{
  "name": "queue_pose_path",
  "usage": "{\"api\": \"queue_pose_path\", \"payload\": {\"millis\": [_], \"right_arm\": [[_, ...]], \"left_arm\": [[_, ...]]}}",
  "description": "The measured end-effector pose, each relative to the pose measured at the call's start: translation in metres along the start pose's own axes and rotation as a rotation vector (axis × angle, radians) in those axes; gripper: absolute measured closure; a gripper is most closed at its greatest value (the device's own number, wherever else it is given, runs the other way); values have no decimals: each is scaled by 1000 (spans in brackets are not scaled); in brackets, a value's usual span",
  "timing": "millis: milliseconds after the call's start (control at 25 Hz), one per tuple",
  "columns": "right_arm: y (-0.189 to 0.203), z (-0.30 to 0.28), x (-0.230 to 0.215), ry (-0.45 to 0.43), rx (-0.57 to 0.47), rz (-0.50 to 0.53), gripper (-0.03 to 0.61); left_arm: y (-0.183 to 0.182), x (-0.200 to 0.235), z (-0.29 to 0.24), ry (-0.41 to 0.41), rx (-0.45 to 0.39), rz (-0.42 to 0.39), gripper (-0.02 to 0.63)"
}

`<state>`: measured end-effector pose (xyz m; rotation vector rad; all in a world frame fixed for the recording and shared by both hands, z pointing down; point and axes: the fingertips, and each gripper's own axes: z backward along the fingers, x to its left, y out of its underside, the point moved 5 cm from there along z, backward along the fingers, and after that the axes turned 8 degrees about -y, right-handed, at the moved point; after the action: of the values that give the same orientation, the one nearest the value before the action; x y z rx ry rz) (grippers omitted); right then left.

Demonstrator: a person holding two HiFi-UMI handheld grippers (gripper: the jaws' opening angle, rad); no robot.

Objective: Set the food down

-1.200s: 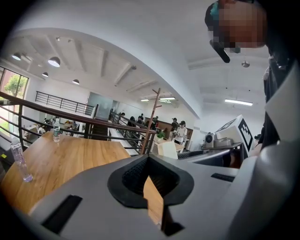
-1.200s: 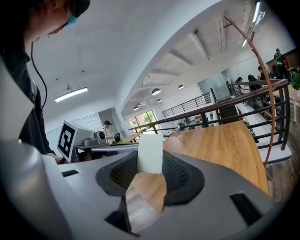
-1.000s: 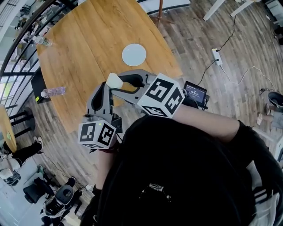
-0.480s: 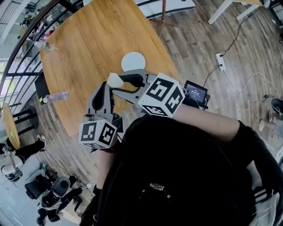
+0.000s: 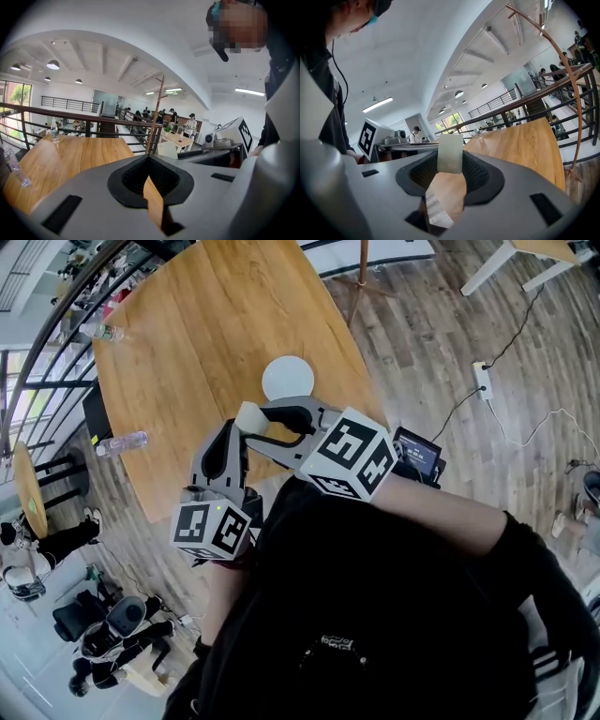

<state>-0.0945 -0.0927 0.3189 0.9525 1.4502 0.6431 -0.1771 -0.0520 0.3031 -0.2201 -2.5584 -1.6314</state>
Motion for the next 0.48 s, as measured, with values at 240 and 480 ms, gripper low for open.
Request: {"api": "queue_pose_path", "payload": {"millis": [240, 480], "right_arm": [[4, -2, -10, 3, -16, -35, 405], [-13, 3, -21, 77, -59, -17, 405]], "left_arm": [[2, 4, -11, 27, 47, -2, 612], [-18, 0, -30, 89, 17, -90, 612]]}}
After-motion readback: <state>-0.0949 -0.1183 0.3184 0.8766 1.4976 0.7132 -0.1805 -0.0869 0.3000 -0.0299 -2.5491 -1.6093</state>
